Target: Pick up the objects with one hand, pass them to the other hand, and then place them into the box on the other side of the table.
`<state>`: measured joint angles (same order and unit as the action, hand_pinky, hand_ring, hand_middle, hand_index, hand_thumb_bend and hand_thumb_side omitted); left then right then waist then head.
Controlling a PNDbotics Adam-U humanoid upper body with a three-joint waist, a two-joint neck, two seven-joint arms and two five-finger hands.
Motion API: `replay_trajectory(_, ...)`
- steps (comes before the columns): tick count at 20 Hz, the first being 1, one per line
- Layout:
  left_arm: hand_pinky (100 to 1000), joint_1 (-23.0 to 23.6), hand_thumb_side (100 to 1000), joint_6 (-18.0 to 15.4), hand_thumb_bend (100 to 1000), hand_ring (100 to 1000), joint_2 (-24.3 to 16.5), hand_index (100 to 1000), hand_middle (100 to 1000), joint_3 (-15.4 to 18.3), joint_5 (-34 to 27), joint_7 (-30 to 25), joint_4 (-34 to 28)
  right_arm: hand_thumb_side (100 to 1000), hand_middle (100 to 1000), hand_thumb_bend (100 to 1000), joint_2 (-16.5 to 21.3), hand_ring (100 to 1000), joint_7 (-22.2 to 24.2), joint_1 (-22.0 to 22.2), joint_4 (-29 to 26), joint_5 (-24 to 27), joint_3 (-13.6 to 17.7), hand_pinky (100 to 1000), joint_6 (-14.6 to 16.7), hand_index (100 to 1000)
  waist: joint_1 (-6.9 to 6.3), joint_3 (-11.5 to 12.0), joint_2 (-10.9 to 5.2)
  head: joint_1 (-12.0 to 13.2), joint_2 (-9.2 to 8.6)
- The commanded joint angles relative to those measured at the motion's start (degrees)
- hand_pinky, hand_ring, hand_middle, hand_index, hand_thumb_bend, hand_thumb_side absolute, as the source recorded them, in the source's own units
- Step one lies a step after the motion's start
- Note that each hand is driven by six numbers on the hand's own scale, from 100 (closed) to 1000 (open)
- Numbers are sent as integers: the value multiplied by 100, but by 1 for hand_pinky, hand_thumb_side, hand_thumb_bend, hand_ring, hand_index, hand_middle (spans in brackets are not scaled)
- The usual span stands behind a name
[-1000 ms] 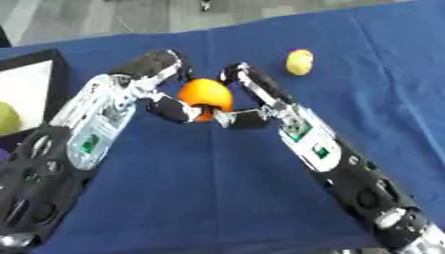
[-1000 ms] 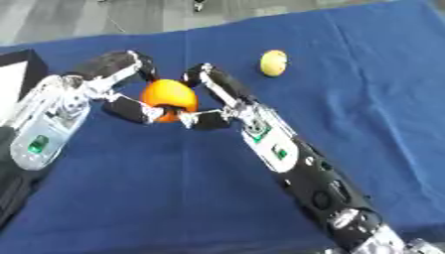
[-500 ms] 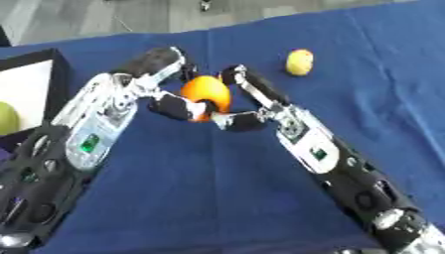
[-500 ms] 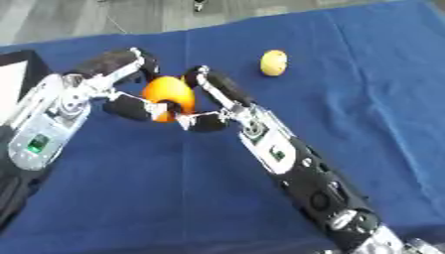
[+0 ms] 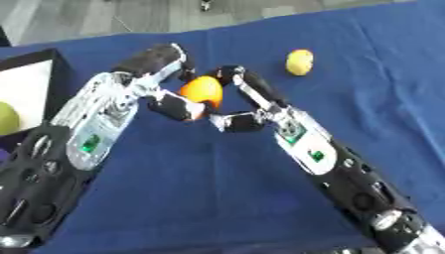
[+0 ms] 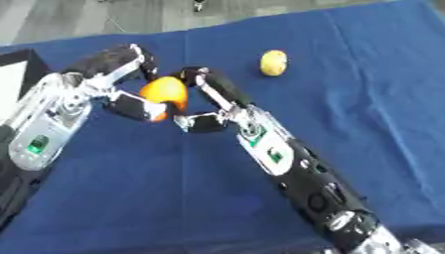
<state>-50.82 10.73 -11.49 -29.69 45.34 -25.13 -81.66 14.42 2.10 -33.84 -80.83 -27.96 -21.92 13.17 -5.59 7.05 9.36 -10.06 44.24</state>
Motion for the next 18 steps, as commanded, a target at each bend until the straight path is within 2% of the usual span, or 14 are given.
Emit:
replay_trajectory(1,641,-129,243,-46,281,616,-71,347,510,57,141,-32,-187,174,749,353,24,819,68,-108,-23,-164,44,780,21,849,30,-5,-88,20,-12)
replay_trajectory(9,624,-116,222,-25,299,604,-84,338,493,86,347,-55,-220,201,766,346,25,829,33,-114,4,-308,58,785,15,862,41,-8,-96,23,-12)
replay_trajectory(18,622,-60,215,50,293,604,-205,337,493,201,441,-319,-579,251,794,332,86,850,-22,-91,-17,-574,111,794,-360,872,85,-14,-84,-9,-12)
